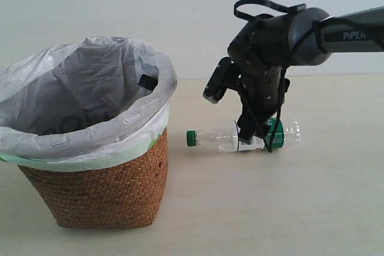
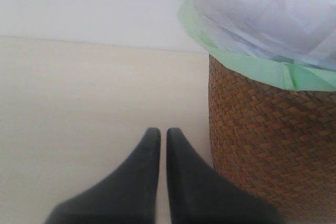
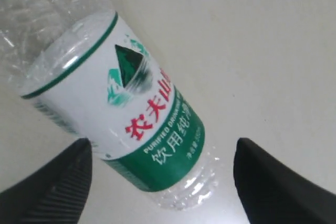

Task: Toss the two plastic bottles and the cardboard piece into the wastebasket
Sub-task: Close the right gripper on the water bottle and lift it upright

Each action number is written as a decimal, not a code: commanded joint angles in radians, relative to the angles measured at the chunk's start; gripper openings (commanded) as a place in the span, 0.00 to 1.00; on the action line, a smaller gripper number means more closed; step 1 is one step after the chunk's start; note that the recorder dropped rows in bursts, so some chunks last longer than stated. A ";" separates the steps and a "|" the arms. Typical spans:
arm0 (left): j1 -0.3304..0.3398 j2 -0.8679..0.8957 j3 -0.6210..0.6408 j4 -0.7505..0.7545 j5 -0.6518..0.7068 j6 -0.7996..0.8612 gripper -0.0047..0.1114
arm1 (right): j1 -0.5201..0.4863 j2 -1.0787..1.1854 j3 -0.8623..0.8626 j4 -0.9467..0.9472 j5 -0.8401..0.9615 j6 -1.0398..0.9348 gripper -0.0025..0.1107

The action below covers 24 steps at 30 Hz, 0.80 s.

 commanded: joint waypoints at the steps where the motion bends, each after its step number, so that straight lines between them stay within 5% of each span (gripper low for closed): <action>1: 0.002 -0.003 0.004 0.005 -0.009 -0.005 0.07 | -0.009 0.061 -0.001 0.004 -0.029 -0.010 0.62; 7: 0.002 -0.003 0.004 0.005 -0.009 -0.005 0.07 | -0.009 0.136 -0.001 0.010 -0.039 -0.005 0.61; 13: 0.002 -0.003 0.004 0.005 -0.009 -0.005 0.07 | -0.009 0.140 -0.001 0.000 -0.057 -0.020 0.43; 19: 0.002 -0.003 0.004 0.005 -0.009 -0.005 0.07 | -0.009 0.140 -0.001 0.005 -0.071 -0.034 0.66; 24: 0.002 -0.003 0.004 0.005 -0.009 -0.005 0.07 | -0.009 0.140 -0.001 0.007 -0.034 -0.036 0.68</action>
